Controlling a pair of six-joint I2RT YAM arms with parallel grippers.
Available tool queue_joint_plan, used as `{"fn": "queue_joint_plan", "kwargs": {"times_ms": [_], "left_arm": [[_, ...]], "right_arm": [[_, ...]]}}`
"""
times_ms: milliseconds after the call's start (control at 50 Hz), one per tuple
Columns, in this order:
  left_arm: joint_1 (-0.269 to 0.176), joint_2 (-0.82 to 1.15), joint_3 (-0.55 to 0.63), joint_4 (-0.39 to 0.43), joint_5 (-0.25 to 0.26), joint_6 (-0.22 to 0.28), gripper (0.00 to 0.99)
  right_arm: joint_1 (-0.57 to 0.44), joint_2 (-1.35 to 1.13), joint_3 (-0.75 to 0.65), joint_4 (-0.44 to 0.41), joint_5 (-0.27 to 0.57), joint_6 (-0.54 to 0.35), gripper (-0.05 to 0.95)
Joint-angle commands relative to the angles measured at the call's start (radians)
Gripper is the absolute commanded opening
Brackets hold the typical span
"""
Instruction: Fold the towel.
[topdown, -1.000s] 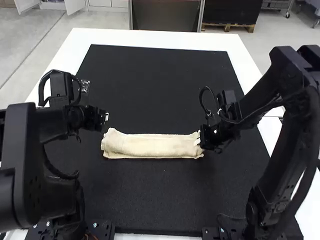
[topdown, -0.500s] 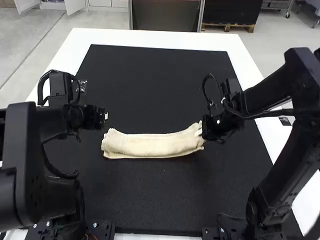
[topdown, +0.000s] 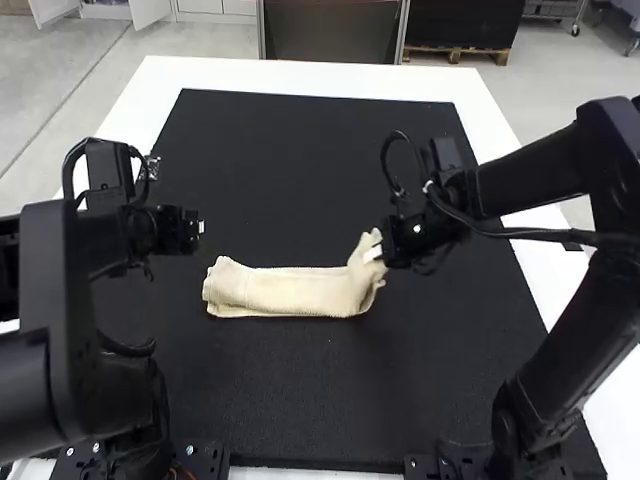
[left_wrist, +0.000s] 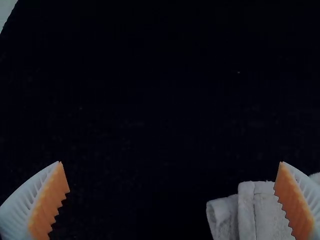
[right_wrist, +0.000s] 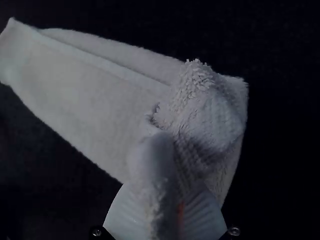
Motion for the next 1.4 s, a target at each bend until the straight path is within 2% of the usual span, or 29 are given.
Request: {"fn": "queue_joint_plan", "kwargs": {"times_ms": [0, 480, 1040, 1380], "left_arm": [[0.016, -0.019, 0.039, 0.003, 0.012, -0.010, 0.964], [0.030, -0.042, 0.046, -0.010, 0.015, -0.011, 0.964], [0.032, -0.104, 0.037, -0.027, 0.023, -0.030, 0.964], [0.032, -0.104, 0.019, -0.006, 0.023, -0.042, 0.964]], "right_arm": [[0.069, 0.001, 0.034, 0.012, -0.034, 0.039, -0.02], [0.228, 0.196, 0.176, 0.118, -0.034, 0.066, -0.02], [0.379, 0.392, 0.385, 0.120, -0.033, 0.069, -0.02], [0.419, 0.480, 0.483, 0.120, -0.034, 0.072, -0.02]]}}
